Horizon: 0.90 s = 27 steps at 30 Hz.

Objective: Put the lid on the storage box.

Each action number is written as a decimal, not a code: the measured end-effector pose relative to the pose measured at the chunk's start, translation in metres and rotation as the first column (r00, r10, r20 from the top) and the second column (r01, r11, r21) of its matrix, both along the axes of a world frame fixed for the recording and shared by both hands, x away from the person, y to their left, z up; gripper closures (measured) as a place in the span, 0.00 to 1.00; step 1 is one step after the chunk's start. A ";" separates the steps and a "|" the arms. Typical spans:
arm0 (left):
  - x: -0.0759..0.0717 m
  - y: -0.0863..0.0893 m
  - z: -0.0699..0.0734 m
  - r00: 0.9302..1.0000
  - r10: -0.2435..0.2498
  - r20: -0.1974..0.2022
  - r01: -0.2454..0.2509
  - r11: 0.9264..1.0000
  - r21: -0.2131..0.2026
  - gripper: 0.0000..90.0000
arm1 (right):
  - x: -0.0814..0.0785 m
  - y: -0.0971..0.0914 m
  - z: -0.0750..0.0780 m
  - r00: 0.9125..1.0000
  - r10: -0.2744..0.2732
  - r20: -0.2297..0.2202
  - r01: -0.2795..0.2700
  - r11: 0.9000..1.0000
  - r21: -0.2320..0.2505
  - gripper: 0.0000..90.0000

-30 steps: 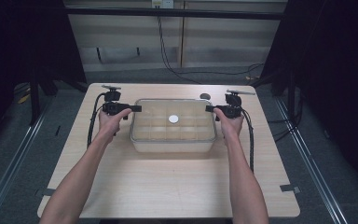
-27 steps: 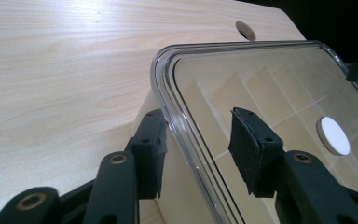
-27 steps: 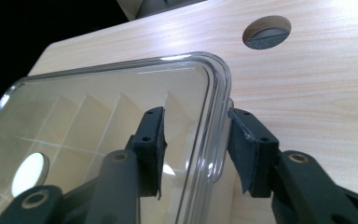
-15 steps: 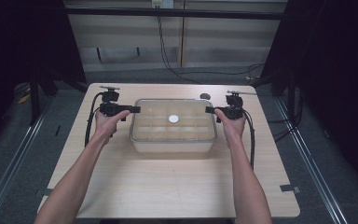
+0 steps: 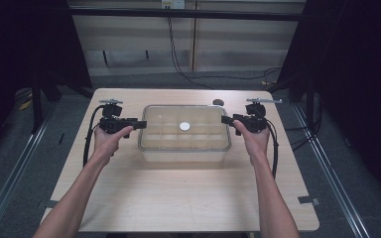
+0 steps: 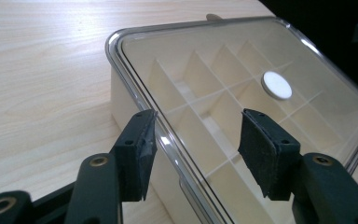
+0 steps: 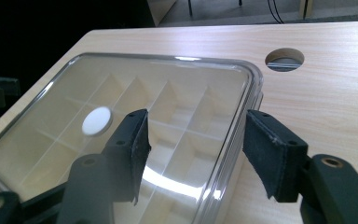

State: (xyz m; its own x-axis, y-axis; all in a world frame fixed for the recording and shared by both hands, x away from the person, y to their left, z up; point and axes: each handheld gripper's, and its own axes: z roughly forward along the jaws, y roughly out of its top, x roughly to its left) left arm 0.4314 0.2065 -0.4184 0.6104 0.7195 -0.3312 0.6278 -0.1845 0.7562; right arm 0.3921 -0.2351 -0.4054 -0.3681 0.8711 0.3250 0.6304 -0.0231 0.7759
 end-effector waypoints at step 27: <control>-0.083 0.044 0.001 0.997 -0.056 0.059 0.057 0.998 -0.018 0.56 | -0.087 -0.013 0.011 0.994 0.062 0.088 -0.067 0.996 0.057 0.43</control>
State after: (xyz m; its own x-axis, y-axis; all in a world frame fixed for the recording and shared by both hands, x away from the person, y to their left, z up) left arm 0.3486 0.2505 -0.4174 0.6690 0.6767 -0.3076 0.5710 -0.2029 0.7955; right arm 0.3053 -0.2478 -0.3945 -0.4519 0.8246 0.3404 0.5631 -0.0323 0.8257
